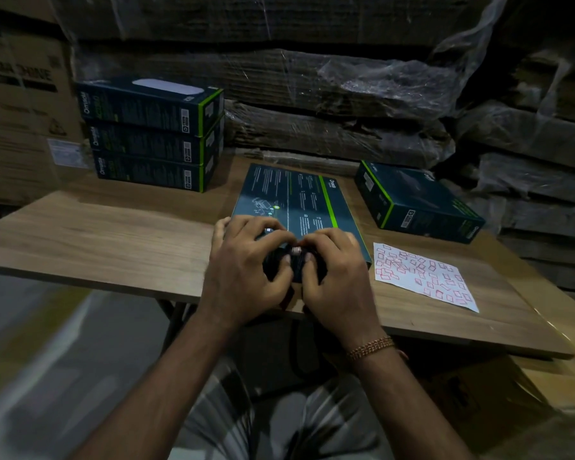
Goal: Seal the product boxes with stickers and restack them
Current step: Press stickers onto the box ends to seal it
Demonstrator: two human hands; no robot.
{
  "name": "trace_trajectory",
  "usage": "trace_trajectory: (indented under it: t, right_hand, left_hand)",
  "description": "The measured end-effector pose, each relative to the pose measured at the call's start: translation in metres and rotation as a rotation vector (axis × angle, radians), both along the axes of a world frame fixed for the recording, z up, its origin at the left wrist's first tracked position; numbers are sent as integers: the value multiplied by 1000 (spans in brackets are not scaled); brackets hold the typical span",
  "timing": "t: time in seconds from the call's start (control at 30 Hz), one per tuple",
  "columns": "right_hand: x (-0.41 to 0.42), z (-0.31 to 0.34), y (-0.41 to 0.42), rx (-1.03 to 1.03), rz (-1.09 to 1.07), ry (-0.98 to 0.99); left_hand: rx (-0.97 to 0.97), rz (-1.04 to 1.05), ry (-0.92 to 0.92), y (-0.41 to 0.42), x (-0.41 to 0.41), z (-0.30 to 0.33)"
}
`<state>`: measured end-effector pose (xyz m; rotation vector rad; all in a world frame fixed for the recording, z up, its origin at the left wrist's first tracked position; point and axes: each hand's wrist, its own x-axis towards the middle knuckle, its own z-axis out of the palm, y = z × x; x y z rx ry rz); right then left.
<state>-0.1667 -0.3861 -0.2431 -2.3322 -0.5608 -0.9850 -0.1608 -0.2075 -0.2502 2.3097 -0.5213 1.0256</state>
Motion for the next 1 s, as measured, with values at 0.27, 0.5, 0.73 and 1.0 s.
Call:
trace_trajectory:
  t: [0.27,0.5,0.73,1.0]
  right_hand:
    - [-1,-5,2,-6,-22,2]
    - [0,-5,3,-8,-23,24]
    - [2,-1,6,61,-24,14]
    - [4,0,6,102,-28,11]
  left_hand:
    - [35,21,-3,1,3,-1]
    - [9,41,9,-1,5,-2]
    - [-24,39,-11,-1,2,-1]
    - [-27,47,-14,-3,4,-2]
